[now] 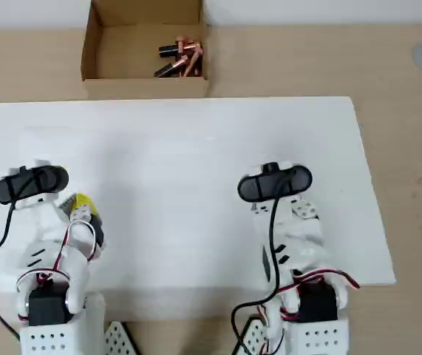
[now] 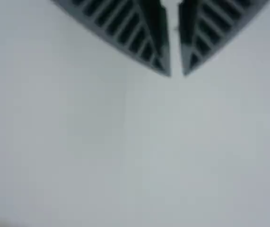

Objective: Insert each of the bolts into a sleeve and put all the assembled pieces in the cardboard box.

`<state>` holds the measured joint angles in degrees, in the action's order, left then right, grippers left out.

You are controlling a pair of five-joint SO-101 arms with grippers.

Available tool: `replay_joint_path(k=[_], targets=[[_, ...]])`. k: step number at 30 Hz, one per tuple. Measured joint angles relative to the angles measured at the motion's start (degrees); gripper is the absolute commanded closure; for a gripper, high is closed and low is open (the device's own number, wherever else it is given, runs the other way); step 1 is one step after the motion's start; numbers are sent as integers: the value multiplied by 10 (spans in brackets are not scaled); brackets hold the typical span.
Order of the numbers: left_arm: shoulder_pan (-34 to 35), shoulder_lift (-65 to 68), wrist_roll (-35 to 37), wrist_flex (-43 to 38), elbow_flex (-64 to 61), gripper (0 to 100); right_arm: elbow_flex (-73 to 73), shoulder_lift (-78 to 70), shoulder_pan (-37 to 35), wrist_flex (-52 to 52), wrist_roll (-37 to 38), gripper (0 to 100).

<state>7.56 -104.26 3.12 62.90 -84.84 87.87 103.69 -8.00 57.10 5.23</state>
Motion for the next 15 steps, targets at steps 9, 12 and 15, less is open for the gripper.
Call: replay_joint_path(k=[9,12,15], targets=[[90,0,35,62,-7,990,62,0,1,71,0,988],[122,0,52,106,-26,990,77,0,1,78,0,988],[149,0,52,112,-48,990,80,0,1,79,0,988]])
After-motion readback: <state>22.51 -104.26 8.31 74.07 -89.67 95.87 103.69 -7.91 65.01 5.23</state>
